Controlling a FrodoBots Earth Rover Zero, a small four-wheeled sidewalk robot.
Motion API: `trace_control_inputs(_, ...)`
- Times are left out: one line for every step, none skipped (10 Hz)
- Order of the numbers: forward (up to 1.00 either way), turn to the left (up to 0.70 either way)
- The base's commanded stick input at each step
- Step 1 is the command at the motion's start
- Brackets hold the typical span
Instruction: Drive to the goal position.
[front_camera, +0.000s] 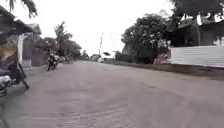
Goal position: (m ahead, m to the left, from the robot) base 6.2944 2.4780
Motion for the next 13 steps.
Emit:
trace_control_inputs(0.7, 0.0)
trace_control_inputs(0.7, 0.0)
trace_control_inputs(0.7, 0.0)
trace_control_inputs(0.58, 0.0)
trace_control_inputs(0.0, 0.0)
trace_control_inputs(0.7, 0.0)
trace_control_inputs(0.7, 0.0)
trace_control_inputs(0.7, 0.0)
trace_control_inputs(0.7, 0.0)
trace_control_inputs(0.7, 0.0)
trace_control_inputs(0.7, 0.0)
trace_control_inputs(0.7, 0.0)
trace_control_inputs(0.7, 0.0)
